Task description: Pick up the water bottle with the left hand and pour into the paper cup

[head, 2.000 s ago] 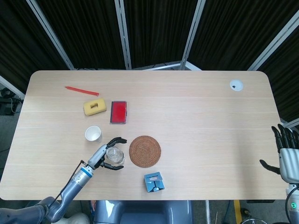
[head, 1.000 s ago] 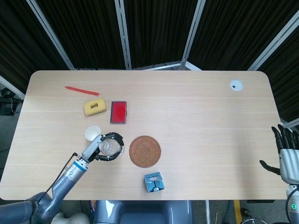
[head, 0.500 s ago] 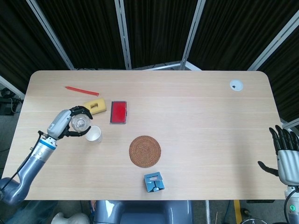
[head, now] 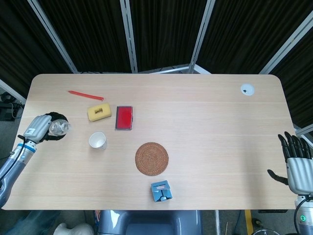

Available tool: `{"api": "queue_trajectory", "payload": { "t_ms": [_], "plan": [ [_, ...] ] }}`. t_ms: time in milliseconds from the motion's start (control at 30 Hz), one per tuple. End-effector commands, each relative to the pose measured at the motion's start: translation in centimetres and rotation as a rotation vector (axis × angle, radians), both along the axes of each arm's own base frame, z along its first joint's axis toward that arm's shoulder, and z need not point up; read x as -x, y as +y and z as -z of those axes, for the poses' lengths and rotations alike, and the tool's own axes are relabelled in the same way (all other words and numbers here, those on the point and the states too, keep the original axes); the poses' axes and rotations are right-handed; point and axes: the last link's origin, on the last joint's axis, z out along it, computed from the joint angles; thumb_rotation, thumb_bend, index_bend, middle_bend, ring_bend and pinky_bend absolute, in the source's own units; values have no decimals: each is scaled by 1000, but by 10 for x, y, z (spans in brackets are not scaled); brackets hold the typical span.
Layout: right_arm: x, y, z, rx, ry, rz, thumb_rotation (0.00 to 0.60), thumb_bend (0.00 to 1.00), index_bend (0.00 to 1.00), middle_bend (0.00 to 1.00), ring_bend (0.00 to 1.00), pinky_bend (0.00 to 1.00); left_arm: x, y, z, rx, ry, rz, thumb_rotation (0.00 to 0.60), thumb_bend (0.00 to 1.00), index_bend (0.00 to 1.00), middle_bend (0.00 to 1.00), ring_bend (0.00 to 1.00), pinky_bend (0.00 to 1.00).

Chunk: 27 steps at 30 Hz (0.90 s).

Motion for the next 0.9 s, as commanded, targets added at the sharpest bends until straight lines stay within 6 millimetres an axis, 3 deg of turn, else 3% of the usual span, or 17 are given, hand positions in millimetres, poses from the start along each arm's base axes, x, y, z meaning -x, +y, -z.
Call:
{"api": "queue_trajectory", "payload": {
  "t_ms": [33, 267, 567, 900],
  "plan": [
    [0, 0, 0, -1, 1, 3, 600, 0, 0, 0, 0, 0, 9, -1, 13, 26, 42, -14, 600, 609, 593, 456, 282, 316],
    [1, 0, 1, 1, 7, 7, 600, 0, 0, 0, 0, 0, 10, 7, 25, 48, 157, 11, 600, 613, 593, 456, 282, 316],
    [1, 1, 2, 5, 15, 10, 600, 0, 0, 0, 0, 0, 6, 19, 26, 45, 317, 42, 600, 617, 590, 453, 281, 317],
    [3, -1, 1, 12, 22, 21, 600, 0, 0, 0, 0, 0, -7, 28, 38, 60, 400, 81, 600, 617, 591, 453, 282, 316]
  ]
}}
